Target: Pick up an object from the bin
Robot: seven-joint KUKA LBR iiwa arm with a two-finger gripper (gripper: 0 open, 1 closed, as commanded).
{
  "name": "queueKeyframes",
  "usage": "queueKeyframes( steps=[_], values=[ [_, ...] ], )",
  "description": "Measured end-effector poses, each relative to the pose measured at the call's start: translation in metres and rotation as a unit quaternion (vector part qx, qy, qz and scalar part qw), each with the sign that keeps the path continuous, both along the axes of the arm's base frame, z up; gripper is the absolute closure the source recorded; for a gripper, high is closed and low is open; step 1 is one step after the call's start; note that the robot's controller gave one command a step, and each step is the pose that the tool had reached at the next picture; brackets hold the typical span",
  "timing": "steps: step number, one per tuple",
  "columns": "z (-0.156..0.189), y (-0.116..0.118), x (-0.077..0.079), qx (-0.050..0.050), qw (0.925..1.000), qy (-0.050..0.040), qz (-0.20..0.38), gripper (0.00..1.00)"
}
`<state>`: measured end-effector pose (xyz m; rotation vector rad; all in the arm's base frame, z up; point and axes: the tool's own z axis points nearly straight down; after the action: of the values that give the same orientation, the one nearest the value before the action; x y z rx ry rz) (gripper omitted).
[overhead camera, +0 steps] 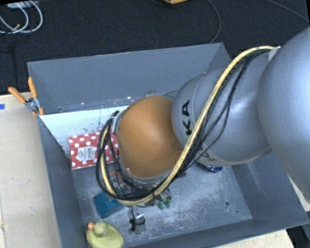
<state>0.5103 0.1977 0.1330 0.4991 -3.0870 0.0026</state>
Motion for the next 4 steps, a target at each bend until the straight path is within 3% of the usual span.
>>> queueKeyframes(
  steps=[1,2,3,4],
  values=[
    [0.070,0.050,0.093,0.005,0.9987,-0.0096,0.050,1.00],
    [0.070,0.050,0.093,0.005,0.9987,-0.0092,0.049,1.00],
    [0.021,0.002,0.077,0.006,0.9961,-0.0111,0.087,1.00],
    [0.025,-0.045,0.071,0.005,0.9984,-0.0095,0.056,0.00]
  ],
)
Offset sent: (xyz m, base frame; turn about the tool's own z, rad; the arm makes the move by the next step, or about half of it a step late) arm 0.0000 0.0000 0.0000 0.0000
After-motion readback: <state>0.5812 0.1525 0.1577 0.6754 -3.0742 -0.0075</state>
